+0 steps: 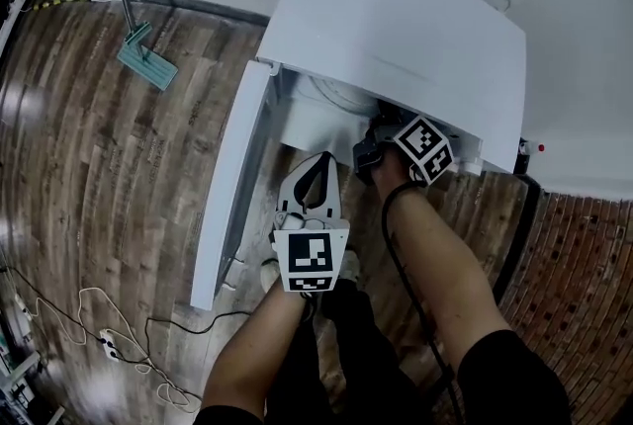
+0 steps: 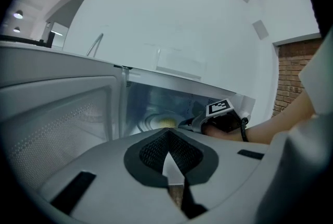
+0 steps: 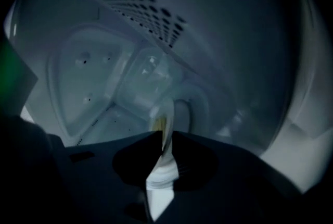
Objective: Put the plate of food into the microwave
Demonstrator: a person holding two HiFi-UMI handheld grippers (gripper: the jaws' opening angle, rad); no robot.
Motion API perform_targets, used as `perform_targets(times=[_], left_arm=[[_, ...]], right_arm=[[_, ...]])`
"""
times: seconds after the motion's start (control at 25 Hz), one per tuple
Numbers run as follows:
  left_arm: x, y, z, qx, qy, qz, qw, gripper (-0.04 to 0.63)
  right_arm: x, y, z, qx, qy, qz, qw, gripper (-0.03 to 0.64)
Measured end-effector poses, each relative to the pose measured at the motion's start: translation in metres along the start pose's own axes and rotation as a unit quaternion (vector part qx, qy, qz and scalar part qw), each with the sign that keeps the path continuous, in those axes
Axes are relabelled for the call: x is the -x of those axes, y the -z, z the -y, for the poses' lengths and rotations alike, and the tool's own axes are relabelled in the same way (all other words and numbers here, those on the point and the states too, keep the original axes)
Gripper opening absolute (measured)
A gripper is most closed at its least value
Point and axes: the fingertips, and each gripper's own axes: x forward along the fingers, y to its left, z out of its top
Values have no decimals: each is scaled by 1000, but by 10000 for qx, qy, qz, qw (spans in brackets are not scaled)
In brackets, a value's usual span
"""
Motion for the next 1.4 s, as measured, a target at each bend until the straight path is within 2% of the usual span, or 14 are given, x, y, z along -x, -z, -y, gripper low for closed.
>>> perform_targets(times=[0.08, 0.16, 0.24, 0.32, 0.48, 0.6, 0.72, 0.76, 0.8, 0.84, 0.88, 1.12, 1.28, 1.4], left_arm=[[-2, 1, 3, -14, 41, -5, 10000, -2], [-3, 2, 5, -30, 73, -12, 10000, -2], [-3, 4, 4, -25, 90, -36, 10000, -2], [-4, 6, 3, -22, 99, -59, 9999, -2], [-4, 9, 4, -27, 117, -104, 9999, -2], [-2, 11, 4, -52, 113, -114, 9999, -2], [0, 14, -2, -53, 69, -131, 9999, -2], [0, 14, -3, -44, 55, -134, 9999, -2], [-1, 14, -4, -36, 45, -133, 9999, -2], [-2, 13, -4, -30, 37, -128, 9999, -2], [-3, 12, -3, -28, 32, -123, 9999, -2], [4, -2, -4, -46, -12, 27, 10000, -2], [11, -18, 0, 99, -151, -15, 9998, -2], [14, -38, 15, -160, -109, -35, 9998, -2]], right_arm=[[1, 0, 0, 547, 106, -22, 9984, 77], [2, -2, -3, 1253, 249, -15, 9918, 105], [1, -2, -7, 2103, 446, 23, 9766, 178], [-1, -1, -9, 2864, 763, 61, 9551, 245], [-4, -2, -4, 3620, 1299, 169, 9229, 279], [-3, -5, -1, 3797, 1352, 258, 9148, 302], [4, -3, -7, 3638, 1117, 280, 9243, 289], [8, 0, -9, 3593, 1015, 259, 9273, 224], [13, 2, -12, 3578, 942, 227, 9287, 80], [19, 4, -14, 3592, 877, 181, 9289, 28], [25, 6, -17, 3616, 783, 128, 9289, 14], [85, 33, -52, 3569, -247, -157, 9337, 12], [138, 30, -78, 3849, -373, -35, 9222, 12], [163, 9, -99, 4016, -274, 162, 9152, 12]])
